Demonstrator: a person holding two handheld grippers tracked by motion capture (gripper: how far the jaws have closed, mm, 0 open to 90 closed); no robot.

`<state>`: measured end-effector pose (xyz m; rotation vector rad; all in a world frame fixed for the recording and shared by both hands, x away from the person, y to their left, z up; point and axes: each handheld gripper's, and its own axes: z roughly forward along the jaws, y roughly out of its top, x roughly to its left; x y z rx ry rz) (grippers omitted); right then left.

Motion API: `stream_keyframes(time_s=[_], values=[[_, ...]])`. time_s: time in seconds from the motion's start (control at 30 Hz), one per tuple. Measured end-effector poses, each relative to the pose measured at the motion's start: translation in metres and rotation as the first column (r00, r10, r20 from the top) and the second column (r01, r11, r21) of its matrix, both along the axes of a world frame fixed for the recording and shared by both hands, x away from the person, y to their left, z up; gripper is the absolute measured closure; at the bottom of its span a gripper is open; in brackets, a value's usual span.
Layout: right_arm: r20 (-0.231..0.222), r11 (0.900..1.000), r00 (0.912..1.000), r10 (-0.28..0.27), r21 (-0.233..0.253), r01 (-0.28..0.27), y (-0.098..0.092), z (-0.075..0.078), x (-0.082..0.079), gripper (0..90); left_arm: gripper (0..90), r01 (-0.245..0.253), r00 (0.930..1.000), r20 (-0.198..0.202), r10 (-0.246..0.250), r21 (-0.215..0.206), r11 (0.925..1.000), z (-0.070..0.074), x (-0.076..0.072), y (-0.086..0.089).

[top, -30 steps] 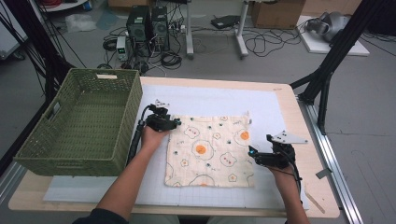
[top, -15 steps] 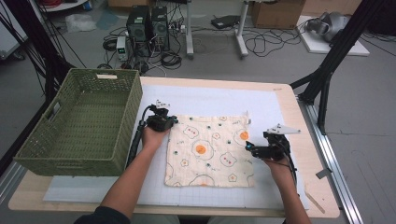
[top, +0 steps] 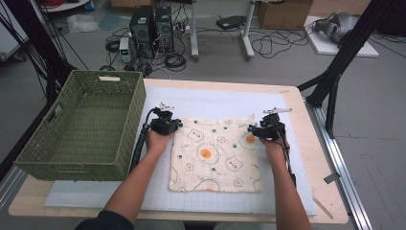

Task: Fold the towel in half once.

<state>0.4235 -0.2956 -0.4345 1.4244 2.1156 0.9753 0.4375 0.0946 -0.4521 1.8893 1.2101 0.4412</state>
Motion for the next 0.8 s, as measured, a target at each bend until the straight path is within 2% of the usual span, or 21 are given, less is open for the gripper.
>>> stream_keyframes(time_s=[0.03, 0.13, 0.2, 0.23, 0.3, 0.33, 0.4, 0.47, 0.57, 0.6, 0.63, 0.67, 0.7, 0.73, 0.8], values=[[-0.009, 1.0, 0.9999, -0.005, -0.006, 0.005, 0.001, -0.002, 0.003, 49.3, 84.3, -0.003, 1.0, 0.0, 0.003, -0.004, 1.0, 0.0, 0.0, 0.0], [0.004, 1.0, 1.0, -0.005, -0.01, 0.005, 0.004, -0.007, 0.006, 56.1, 84.7, -0.001, 1.0, -0.003, 0.001, -0.002, 1.0, 0.0, 0.0, 0.0], [-0.009, 1.0, 0.9999, 0.013, -0.022, -0.013, 0.007, -0.011, 0.009, 61.1, 85.0, -0.003, 1.0, -0.008, 0.003, -0.01, 0.9999, 0.0, 0.0, 0.001], [-0.007, 1.0, 1.0, 0.007, -0.019, -0.007, 0.008, -0.011, 0.009, 65.3, 85.2, -0.003, 0.9999, -0.01, 0.003, -0.017, 0.9998, 0.0, 0.0, 0.001], [-0.009, 0.999, 0.9993, 0.036, 0.001, -0.036, 0.008, -0.011, 0.009, 83.2, 85.8, -0.003, 0.9998, -0.018, 0.002, -0.026, 0.9997, 0.0, 0.001, 0.002], [-0.007, 0.999, 0.9992, 0.039, -0.013, -0.039, 0.009, -0.011, 0.008, 86.7, 86.0, -0.008, 0.9998, -0.02, 0.007, -0.03, 0.9995, 0.0, 0.001, 0.003], [0.009, 0.998, 0.9995, 0.03, -0.058, -0.03, 0.013, -0.01, 0.008, 87.7, 86.1, -0.03, 0.9993, -0.022, 0.029, -0.039, 0.9988, 0.0, 0.001, 0.004], [0.022, 0.998, 0.9997, 0.013, -0.058, -0.011, 0.013, -0.009, 0.008, 87.8, 86.3, -0.049, 0.9988, -0.002, 0.049, -0.054, 0.9973, 0.002, 0.002, 0.006], [0.065, 1.0, 0.9978, -0.014, 0.002, 0.014, 0.007, -0.004, 0.008, 87.8, 86.6, -0.076, 0.9948, 0.058, 0.084, -0.12, 0.9899, 0.01, 0.003, 0.009], [0.078, 1.0, 0.9969, -0.014, 0.012, 0.013, 0.005, -0.003, 0.008, 87.7, 86.6, -0.079, 0.9917, 0.088, 0.094, -0.152, 0.9852, 0.013, 0.003, 0.01], [0.091, 0.999, 0.9956, -0.023, 0.026, 0.02, 0.003, -0.001, 0.007, 87.7, 86.7, -0.083, 0.9897, 0.101, 0.101, -0.173, 0.9815, 0.014, 0.003, 0.011], [0.099, 0.999, 0.9947, -0.028, 0.042, 0.024, 0.001, 0.0, 0.007, 87.7, 86.6, -0.086, 0.9891, 0.099, 0.11, -0.216, 0.9725, 0.015, 0.004, 0.014], [0.108, 0.997, 0.9935, -0.035, 0.069, 0.028, -0.001, 0.001, 0.007, 87.6, 86.6, -0.084, 0.9899, 0.092, 0.107, -0.23, 0.9696, 0.015, 0.004, 0.016], [0.114, 0.996, 0.9928, -0.036, 0.08, 0.027, -0.002, 0.002, 0.007, 87.6, 86.6, -0.076, 0.9922, 0.08, 0.096, -0.223, 0.9717, 0.014, 0.004, 0.016], [0.117, 0.996, 0.9928, -0.025, 0.087, 0.015, -0.001, 0.003, 0.005, 87.6, 86.5, -0.052, 0.9954, 0.069, 0.065, -0.185, 0.9814, 0.013, 0.003, 0.017]])
